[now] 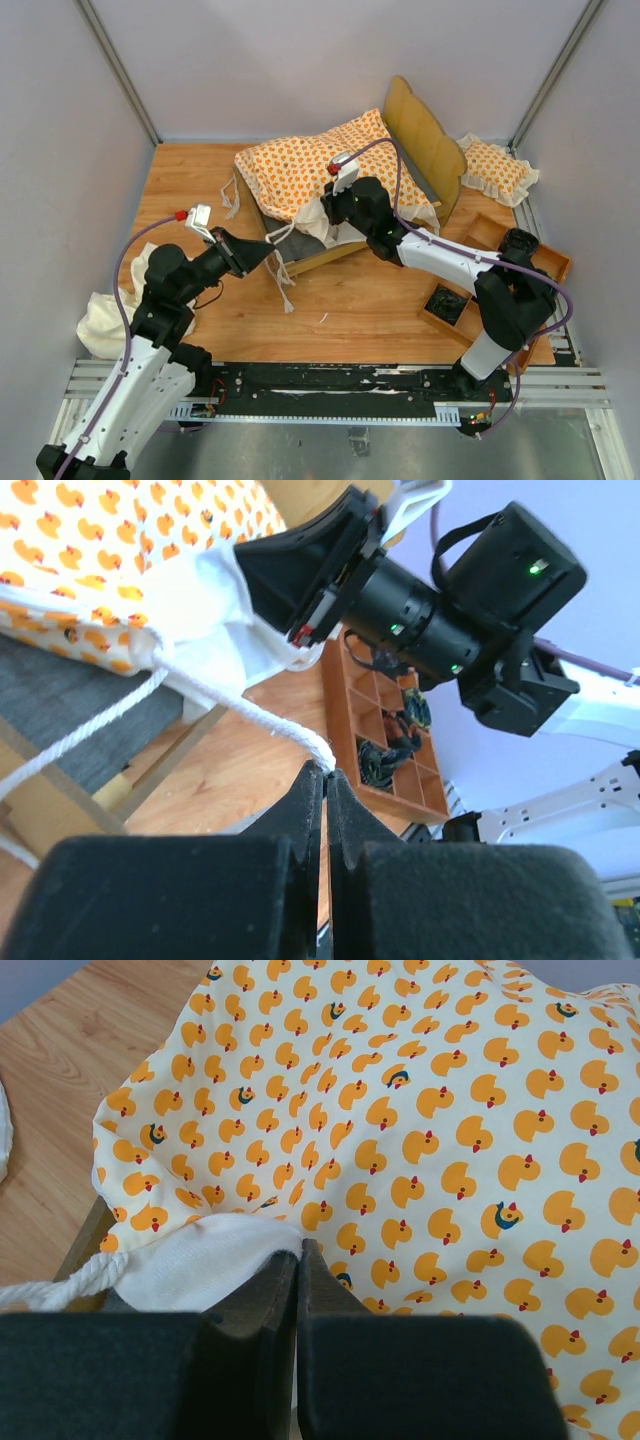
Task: Set up the pet bed
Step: Cross the ropes over the mattress.
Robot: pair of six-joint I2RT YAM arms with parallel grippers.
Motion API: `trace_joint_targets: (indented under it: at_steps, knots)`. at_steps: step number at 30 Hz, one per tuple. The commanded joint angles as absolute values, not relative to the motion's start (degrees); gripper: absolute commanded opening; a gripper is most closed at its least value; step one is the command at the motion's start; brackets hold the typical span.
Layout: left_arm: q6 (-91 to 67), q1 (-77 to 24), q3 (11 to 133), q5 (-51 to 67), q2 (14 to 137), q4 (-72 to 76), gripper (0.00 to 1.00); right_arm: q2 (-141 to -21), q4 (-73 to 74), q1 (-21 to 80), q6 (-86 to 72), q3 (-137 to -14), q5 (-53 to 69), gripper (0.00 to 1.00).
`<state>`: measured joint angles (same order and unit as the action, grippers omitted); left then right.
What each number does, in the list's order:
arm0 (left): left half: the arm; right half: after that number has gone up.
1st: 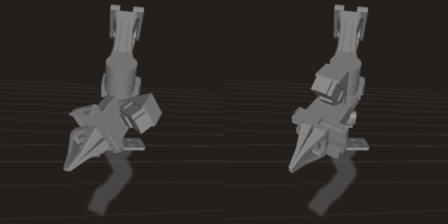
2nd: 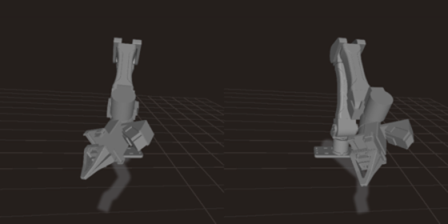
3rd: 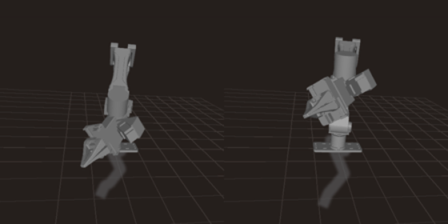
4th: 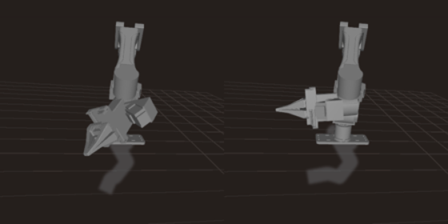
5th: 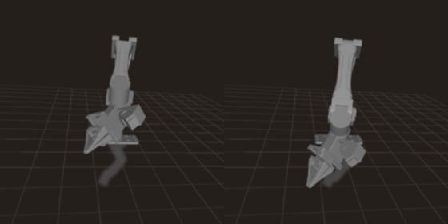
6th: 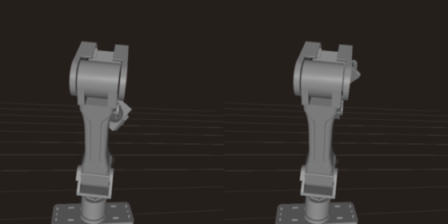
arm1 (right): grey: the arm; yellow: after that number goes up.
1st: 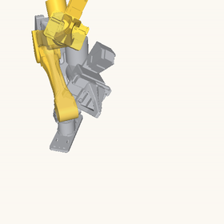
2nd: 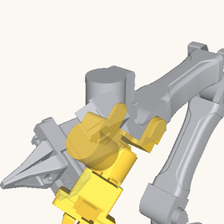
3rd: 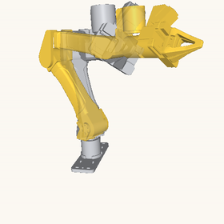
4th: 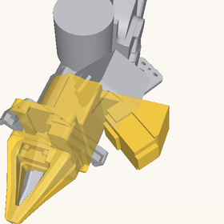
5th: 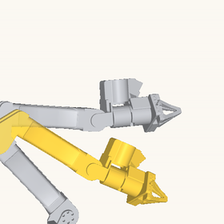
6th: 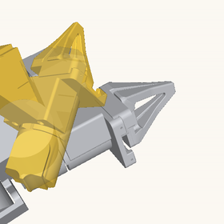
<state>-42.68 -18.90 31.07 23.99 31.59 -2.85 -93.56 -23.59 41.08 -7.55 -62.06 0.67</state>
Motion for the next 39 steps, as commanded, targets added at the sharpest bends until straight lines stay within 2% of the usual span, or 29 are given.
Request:
trace_joint_targets:
  at_steps: [1, 12, 21, 39]
  knots:
    - [-42.79, -19.29, 32.58, 25.04, 32.12, 3.65, 0.00, -92.82, -23.86, 40.37, -8.65, -62.84, 1.17, 0.00]
    - [-35.31, -19.31, 38.15, 22.03, 43.95, 10.73, 0.00, -92.55, -24.56, 40.41, -9.14, -62.42, 1.57, 0.00]
    - [-39.58, -19.30, 37.90, 25.29, 50.65, 20.66, 0.00, -93.43, -25.22, 40.35, -9.05, -62.40, 1.67, 0.00]
    - [-36.72, -19.27, 36.49, 22.49, 55.47, 25.66, 0.00, -94.64, -24.17, 39.42, -7.03, -64.98, 0.51, 0.00]
